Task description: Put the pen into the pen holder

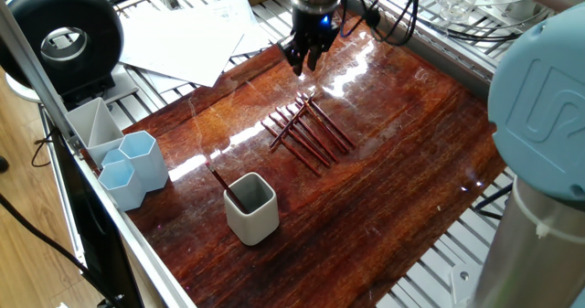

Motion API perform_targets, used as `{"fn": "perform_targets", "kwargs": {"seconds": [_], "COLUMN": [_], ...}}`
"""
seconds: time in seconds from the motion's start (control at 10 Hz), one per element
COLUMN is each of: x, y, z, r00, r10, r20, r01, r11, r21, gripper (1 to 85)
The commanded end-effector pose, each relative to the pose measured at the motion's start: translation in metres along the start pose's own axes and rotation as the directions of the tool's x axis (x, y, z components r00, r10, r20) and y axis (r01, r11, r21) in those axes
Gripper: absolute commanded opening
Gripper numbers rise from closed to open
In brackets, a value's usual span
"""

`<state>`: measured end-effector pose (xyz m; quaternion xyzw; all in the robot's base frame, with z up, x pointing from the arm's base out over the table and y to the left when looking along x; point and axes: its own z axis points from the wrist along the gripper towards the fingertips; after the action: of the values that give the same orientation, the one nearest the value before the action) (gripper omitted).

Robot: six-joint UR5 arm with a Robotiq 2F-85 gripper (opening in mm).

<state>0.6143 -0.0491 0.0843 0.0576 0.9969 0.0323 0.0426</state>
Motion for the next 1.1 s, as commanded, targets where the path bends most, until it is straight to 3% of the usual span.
{"fn": "perform_targets", "kwargs": {"seconds": [0.0,0.1,0.2,0.3,0.4,0.5,0.7,0.8,0.9,1.0], "x": [0.010,0.018,0.027,0.045,0.058,0.057,0.054,0.061,0.074,0.070], "y": [0.007,0.008,-0.010,-0.008,-0.004,0.011,0.011,0.008,0.009,0.000], "z": [0.012,0.012,0.011,0.009,0.007,0.007,0.007,0.006,0.002,0.004], "r00": [1.000,0.998,0.996,0.987,0.978,0.979,0.981,0.975,0.961,0.963], "r10": [-0.015,-0.011,-0.021,-0.007,-0.019,-0.041,-0.030,-0.037,-0.073,-0.093], "r20": [-0.022,-0.055,-0.091,-0.159,-0.209,-0.201,-0.193,-0.217,-0.267,-0.251], "r01": [0.014,0.008,0.023,0.010,0.019,0.029,0.018,0.027,0.058,0.088], "r11": [0.999,0.999,0.999,1.000,1.000,0.998,0.998,0.998,0.996,0.996], "r21": [-0.039,-0.043,0.026,0.016,-0.003,-0.060,-0.061,-0.051,-0.064,-0.034], "gripper": [35.0,31.7,23.3,6.3,6.3,21.7,26.3,23.3,20.7,22.0]}}
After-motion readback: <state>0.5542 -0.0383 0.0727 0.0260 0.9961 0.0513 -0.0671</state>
